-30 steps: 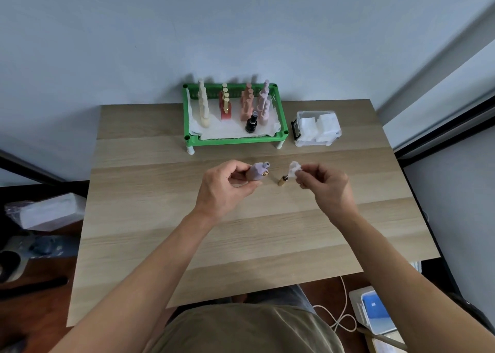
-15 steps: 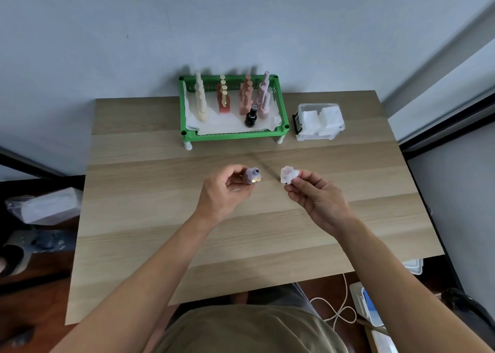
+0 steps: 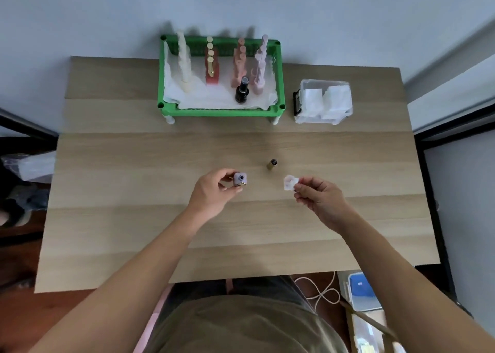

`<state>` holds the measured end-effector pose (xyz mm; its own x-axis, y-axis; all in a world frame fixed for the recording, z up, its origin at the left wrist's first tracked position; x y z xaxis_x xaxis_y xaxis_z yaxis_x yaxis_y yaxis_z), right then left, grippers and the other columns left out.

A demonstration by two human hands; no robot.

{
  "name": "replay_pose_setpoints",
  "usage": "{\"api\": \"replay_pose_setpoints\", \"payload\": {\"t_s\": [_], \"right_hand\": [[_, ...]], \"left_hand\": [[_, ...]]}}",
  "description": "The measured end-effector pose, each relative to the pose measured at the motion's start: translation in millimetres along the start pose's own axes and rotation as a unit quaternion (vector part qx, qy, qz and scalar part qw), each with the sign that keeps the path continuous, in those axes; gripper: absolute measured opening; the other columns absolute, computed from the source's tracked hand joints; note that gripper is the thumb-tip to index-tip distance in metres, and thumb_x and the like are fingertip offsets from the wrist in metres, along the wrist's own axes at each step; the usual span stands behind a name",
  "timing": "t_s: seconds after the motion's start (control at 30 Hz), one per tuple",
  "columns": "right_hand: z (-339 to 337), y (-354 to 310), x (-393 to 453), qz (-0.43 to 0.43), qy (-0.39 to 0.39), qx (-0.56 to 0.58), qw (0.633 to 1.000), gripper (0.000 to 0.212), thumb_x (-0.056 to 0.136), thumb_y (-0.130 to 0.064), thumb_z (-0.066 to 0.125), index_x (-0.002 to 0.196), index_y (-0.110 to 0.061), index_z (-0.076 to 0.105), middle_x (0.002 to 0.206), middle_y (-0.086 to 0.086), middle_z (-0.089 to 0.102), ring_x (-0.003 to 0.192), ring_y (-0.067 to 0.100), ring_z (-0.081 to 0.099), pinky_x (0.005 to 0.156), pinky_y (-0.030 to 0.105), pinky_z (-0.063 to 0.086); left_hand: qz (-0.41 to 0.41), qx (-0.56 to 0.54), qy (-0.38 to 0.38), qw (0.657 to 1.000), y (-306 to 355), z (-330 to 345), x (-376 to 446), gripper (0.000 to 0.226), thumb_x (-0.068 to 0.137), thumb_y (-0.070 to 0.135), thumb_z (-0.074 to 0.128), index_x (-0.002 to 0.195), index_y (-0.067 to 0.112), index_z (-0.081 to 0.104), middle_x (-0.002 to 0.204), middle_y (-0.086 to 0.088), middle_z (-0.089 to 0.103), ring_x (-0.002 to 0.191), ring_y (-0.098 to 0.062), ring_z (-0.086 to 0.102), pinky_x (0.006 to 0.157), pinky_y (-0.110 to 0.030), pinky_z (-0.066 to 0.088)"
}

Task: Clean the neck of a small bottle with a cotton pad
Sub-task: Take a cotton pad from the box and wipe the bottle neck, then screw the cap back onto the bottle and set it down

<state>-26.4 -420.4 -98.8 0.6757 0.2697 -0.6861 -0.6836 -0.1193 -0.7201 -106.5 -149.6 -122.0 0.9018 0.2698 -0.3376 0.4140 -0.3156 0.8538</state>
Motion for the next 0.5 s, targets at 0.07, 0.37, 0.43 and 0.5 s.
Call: {"api": "replay_pose_setpoints", "payload": {"t_s": [0.07,0.37,0.43,0.5], "right_hand": [[-15,-1,10,0.0,0.014,-0.07,0.997,0.011,0.089,-0.006,0.074,0.095,-0.015,0.077,0.079,0.002,0.072,0.07,0.014,0.065,0.067,0.023,0.056],[-51,-9,44,-0.007,0.018,-0.248,0.968,0.01,0.091,-0.005,0.071,0.093,-0.014,0.076,0.064,-0.002,0.067,0.053,0.006,0.059,0.054,0.018,0.051],[-56,-8,48,-0.016,0.018,-0.281,0.959,0.009,0.092,-0.008,0.072,0.095,-0.015,0.076,0.062,-0.005,0.068,0.052,0.005,0.06,0.051,0.018,0.049],[-60,-6,50,-0.02,0.02,-0.31,0.95,0.008,0.091,-0.013,0.073,0.095,-0.019,0.076,0.063,-0.004,0.07,0.054,0.006,0.061,0.052,0.02,0.048]], "left_hand": [[-0.005,0.005,0.002,1.0,-2,5,2,0.04,0.078,0.013,0.087,0.101,0.042,0.07,0.093,0.019,0.074,0.088,-0.005,0.069,0.079,-0.02,0.054],[-0.04,0.005,0.031,0.999,-18,21,8,0.041,0.077,0.002,0.085,0.114,0.017,0.075,0.093,0.015,0.073,0.078,0.015,0.066,0.077,-0.002,0.047],[-0.036,0.008,0.032,0.999,-17,21,6,0.04,0.078,0.003,0.085,0.109,0.026,0.074,0.1,0.006,0.074,0.085,0.004,0.069,0.08,-0.006,0.049],[-0.022,0.009,0.035,0.999,-14,21,5,0.04,0.078,0.002,0.084,0.105,0.03,0.073,0.105,0.0,0.071,0.09,-0.007,0.07,0.084,-0.014,0.053]]}}
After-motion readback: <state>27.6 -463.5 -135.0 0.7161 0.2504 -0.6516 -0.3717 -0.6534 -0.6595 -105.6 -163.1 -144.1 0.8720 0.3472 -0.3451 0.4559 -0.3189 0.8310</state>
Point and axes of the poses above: each hand's wrist, its own x-axis towards the middle knuckle, its own z-axis out of the palm, y = z × x, the point moved 4 cm from there along x, towards the middle knuckle
